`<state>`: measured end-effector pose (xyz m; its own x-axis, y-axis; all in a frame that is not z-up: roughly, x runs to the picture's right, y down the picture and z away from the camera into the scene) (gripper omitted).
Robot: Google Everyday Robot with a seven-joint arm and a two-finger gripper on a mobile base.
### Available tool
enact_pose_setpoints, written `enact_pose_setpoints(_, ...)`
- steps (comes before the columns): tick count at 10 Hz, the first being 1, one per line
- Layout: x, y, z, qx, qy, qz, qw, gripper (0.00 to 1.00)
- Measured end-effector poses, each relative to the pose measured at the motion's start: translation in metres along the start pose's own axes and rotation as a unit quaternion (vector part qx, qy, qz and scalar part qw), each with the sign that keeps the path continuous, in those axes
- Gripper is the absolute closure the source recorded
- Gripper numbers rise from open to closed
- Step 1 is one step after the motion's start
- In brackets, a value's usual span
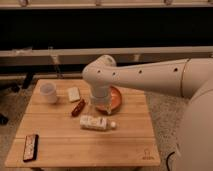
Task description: Move the arm in a circular motion
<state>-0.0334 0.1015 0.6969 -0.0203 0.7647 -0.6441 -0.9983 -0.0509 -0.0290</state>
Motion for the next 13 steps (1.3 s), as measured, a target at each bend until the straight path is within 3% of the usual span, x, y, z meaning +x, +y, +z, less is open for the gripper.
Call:
enact_pose_setpoints(4, -0.001, -0.018, -0.001, -0.002, -0.001, 0.008, 1.0, 0.35)
enact_pose_setpoints(13, -0.003, -0.021, -0.002, -0.006, -0.002, 0.013, 0.9999, 0.35)
